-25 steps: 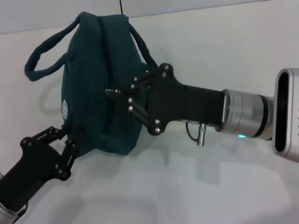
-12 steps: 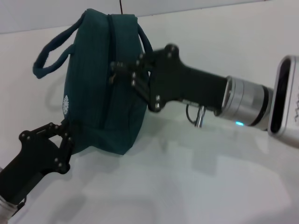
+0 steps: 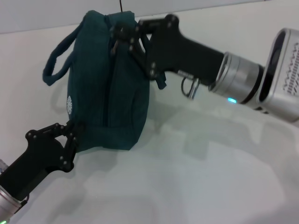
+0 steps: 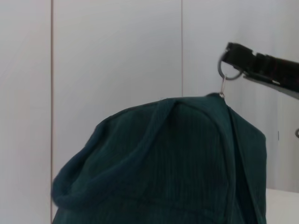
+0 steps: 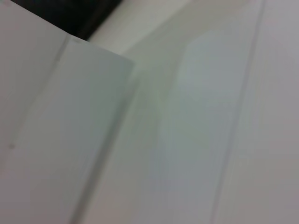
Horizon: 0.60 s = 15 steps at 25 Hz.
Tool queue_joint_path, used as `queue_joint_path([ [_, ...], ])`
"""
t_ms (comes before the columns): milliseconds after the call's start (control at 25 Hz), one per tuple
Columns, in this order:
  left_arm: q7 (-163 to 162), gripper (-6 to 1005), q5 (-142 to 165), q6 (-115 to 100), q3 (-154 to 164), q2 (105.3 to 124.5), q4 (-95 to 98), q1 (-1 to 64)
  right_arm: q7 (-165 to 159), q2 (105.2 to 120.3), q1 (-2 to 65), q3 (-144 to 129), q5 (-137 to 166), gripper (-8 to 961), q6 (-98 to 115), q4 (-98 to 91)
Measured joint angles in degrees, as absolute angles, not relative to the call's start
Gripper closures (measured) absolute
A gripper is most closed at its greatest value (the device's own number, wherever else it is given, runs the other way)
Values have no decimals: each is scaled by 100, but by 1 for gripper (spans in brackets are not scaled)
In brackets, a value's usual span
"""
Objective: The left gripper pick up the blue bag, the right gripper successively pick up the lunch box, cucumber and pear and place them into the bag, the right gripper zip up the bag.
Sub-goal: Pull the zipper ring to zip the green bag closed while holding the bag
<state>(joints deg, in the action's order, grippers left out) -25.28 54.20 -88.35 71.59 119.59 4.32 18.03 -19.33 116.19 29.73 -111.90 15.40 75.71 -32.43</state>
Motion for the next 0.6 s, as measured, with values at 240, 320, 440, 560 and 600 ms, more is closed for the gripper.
queue_joint_path([
  [240,-2939,928,5428,-8859,7163,11878,488,1800,-1390,11618,3087,-11272,775,935,7332,-3038],
  [320,-2961,929,5427,-8865,7155,11861,490,1793,-1319,11619,3098,-11277,668,934,7329,-3014],
  [440,-2967,930,5362,-8860,7122,11869,492,1770,-1314,11619,3086,-11275,535,934,7323,-2945],
  [560,-2978,931,5313,-8892,7110,11894,493,1768,-1438,11616,3134,-11385,400,934,7318,-2806],
  [600,-3003,931,5311,-8946,7110,11911,494,1776,-1474,11617,3153,-11455,386,934,7318,-2786],
])
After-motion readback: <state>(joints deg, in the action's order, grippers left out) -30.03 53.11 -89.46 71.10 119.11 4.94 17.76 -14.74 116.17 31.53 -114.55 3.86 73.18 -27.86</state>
